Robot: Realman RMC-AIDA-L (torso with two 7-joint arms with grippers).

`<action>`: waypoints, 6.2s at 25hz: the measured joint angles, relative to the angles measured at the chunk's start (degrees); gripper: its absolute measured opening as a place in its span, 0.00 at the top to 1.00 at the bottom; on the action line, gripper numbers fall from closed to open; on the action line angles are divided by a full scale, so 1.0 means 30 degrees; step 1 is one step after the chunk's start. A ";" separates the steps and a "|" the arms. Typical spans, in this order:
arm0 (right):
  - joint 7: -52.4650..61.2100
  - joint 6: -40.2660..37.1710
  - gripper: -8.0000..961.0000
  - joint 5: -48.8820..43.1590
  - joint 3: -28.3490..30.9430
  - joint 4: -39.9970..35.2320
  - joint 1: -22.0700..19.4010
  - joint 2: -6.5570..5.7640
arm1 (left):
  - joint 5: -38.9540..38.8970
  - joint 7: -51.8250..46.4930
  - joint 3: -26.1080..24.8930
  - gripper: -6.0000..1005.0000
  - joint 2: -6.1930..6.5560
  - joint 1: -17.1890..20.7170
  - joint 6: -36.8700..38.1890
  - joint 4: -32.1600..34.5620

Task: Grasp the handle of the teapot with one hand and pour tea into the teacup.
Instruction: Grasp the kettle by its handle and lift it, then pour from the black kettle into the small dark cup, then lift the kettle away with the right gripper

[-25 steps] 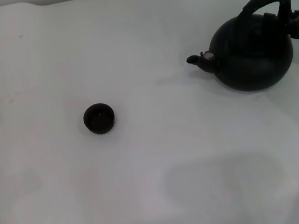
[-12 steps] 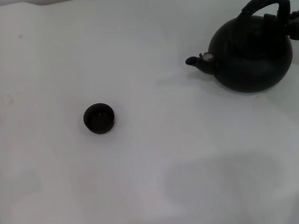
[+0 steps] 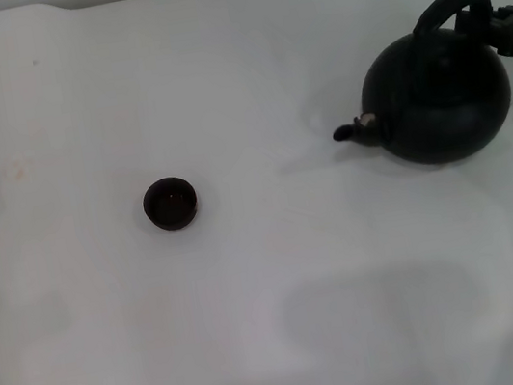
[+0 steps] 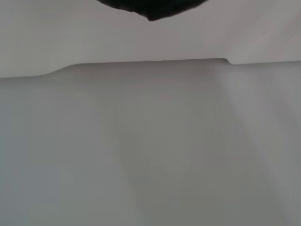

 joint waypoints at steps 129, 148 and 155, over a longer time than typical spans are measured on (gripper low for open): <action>-0.5495 1.5123 0.79 -0.0024 -1.5617 -0.6197 0.2342 0.0113 | 0.1476 -0.0003 0.0032 0.17 -0.0026 -0.0146 0.0333 -0.0058; -0.6263 1.5760 0.80 -0.0023 -1.6129 -0.6395 0.2329 0.0113 | 0.1381 0.0001 0.0031 0.17 -0.0026 -0.0393 0.0494 -0.0056; -0.6484 1.5972 0.80 -0.0023 -1.6263 -0.6530 0.2320 0.0113 | 0.1376 0.0001 0.0030 0.17 -0.0026 -0.0386 0.0509 -0.0056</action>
